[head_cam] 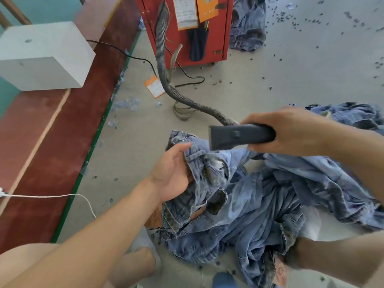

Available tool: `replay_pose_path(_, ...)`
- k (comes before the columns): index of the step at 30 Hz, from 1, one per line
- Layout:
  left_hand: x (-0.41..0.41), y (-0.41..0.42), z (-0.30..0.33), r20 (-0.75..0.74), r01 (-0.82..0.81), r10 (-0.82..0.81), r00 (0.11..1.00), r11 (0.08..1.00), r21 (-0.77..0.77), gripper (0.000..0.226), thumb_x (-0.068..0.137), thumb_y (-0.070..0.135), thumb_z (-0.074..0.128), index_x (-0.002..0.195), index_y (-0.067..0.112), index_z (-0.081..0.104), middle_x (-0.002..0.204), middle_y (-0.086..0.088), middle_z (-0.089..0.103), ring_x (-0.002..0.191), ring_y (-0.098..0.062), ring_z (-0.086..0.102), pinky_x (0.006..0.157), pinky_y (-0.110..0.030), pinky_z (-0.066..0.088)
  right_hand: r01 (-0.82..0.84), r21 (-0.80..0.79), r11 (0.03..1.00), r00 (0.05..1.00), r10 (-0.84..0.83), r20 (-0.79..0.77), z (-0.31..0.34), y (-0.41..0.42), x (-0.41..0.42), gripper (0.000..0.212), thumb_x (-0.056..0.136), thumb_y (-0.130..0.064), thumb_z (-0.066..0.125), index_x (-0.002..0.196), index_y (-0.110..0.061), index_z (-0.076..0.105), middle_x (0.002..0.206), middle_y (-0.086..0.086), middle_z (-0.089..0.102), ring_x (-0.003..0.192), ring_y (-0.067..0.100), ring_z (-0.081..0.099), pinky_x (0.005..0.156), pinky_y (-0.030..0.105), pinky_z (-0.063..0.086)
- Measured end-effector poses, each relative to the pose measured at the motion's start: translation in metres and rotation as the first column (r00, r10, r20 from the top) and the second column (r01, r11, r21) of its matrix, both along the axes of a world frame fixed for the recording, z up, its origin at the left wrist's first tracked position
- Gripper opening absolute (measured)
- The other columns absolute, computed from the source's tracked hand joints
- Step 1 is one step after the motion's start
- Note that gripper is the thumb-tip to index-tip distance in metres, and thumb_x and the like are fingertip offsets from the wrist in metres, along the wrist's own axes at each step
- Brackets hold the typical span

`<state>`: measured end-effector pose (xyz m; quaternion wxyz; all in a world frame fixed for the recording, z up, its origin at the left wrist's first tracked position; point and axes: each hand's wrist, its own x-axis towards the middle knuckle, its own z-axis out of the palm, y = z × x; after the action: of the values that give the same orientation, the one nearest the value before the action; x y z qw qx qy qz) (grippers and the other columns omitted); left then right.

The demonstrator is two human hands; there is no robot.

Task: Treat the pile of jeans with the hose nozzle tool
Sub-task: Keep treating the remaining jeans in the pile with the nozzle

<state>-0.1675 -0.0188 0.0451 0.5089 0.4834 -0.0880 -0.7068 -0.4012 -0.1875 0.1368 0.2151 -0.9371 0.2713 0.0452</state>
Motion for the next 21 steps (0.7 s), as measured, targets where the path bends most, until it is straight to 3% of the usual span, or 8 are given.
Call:
replay_pose_path(3, -0.001, -0.005, -0.007, 0.139, 0.09, -0.099, 0.985, 0.994, 0.07, 0.039, 0.105, 0.023, 0.052, 0.14, 0.009, 0.058, 0.133, -0.019, 0.067, 0.121, -0.038, 0.066, 0.104, -0.059, 0.051, -0.105, -0.029, 0.994, 0.988, 0.101, -0.117, -0.008, 0.011, -0.004, 0.037, 0.082, -0.061, 0.057, 0.118, -0.062, 0.049, 0.078, -0.031, 0.062, 0.065, -0.007, 0.057, 0.058, 0.025, 0.043)
replay_pose_path(5, -0.003, -0.007, -0.012, 0.132, 0.062, -0.077, 0.988, 0.992, 0.112, 0.031, 0.109, 0.018, 0.046, 0.136, 0.013, 0.059, 0.126, -0.019, 0.071, 0.11, -0.037, 0.072, 0.085, -0.059, 0.059, -0.179, -0.064, 0.982, 0.966, 0.163, -0.198, -0.019, 0.025, 0.001, 0.036, 0.086, -0.059, 0.058, 0.12, -0.061, 0.046, 0.072, -0.025, 0.058, 0.062, -0.004, 0.053, 0.054, 0.025, 0.039)
replay_pose_path(7, -0.002, -0.01, -0.014, 0.084, 0.042, -0.053, 0.995, 0.992, 0.122, 0.031, 0.112, 0.024, 0.039, 0.132, 0.012, 0.059, 0.124, -0.02, 0.072, 0.105, -0.036, 0.073, 0.076, -0.054, 0.061, -0.2, -0.122, 0.972, 0.962, 0.171, -0.213, -0.031, 0.038, 0.008, 0.035, 0.09, -0.057, 0.057, 0.123, -0.055, 0.045, 0.072, -0.02, 0.053, 0.064, 0.006, 0.054, 0.053, 0.03, 0.038)
replay_pose_path(10, 0.008, -0.014, -0.015, 0.024, 0.038, -0.042, 0.999, 0.99, 0.134, 0.048, 0.113, 0.036, 0.031, 0.137, 0.004, 0.057, 0.13, -0.022, 0.069, 0.11, -0.035, 0.072, 0.083, -0.049, 0.062, -0.15, -0.153, 0.977, 0.984, 0.133, -0.12, -0.04, 0.049, 0.015, 0.039, 0.092, -0.061, 0.054, 0.129, -0.053, 0.043, 0.081, -0.014, 0.061, 0.072, 0.018, 0.062, 0.058, 0.035, 0.048)
replay_pose_path(12, 0.014, -0.016, -0.013, 0.005, 0.051, -0.052, 0.999, 0.989, 0.139, 0.056, 0.111, 0.042, 0.029, 0.138, 0.0, 0.055, 0.135, -0.022, 0.066, 0.114, -0.034, 0.07, 0.088, -0.047, 0.061, -0.124, -0.111, 0.986, 0.992, 0.12, -0.041, -0.039, 0.05, 0.017, 0.045, 0.09, -0.062, 0.055, 0.132, -0.056, 0.042, 0.087, -0.015, 0.065, 0.076, 0.017, 0.064, 0.063, 0.037, 0.052)
replay_pose_path(15, 0.02, -0.017, -0.01, 0.017, -0.008, 0.006, 1.0, 0.994, 0.112, 0.058, 0.11, 0.051, 0.03, 0.141, 0.007, 0.052, 0.141, -0.021, 0.058, 0.118, -0.034, 0.061, 0.096, -0.047, 0.053, -0.073, -0.043, 0.996, 0.997, 0.073, 0.007, -0.029, 0.038, 0.013, 0.046, 0.087, -0.063, 0.056, 0.131, -0.06, 0.044, 0.087, -0.02, 0.067, 0.074, 0.008, 0.062, 0.067, 0.035, 0.052)
replay_pose_path(17, 0.021, -0.017, -0.011, 0.042, -0.022, 0.018, 0.999, 0.995, 0.096, 0.066, 0.108, 0.057, 0.027, 0.139, 0.008, 0.059, 0.138, -0.023, 0.059, 0.112, -0.035, 0.064, 0.101, -0.05, 0.049, -0.037, -0.008, 0.999, 0.999, 0.037, -0.016, -0.021, 0.027, 0.008, 0.043, 0.083, -0.062, 0.057, 0.125, -0.062, 0.047, 0.084, -0.024, 0.067, 0.071, 0.0, 0.06, 0.066, 0.033, 0.052)
replay_pose_path(21, 0.015, -0.012, -0.015, 0.024, 0.065, -0.068, 0.997, 0.993, 0.096, 0.074, 0.106, 0.064, 0.02, 0.144, 0.011, 0.057, 0.145, -0.021, 0.058, 0.136, -0.041, 0.054, 0.116, -0.059, 0.039, -0.07, -0.003, 0.998, 0.986, 0.069, -0.149, -0.015, 0.033, 0.011, 0.038, 0.085, -0.064, 0.062, 0.121, -0.061, 0.05, 0.079, -0.026, 0.063, 0.07, -0.002, 0.057, 0.066, 0.034, 0.054)
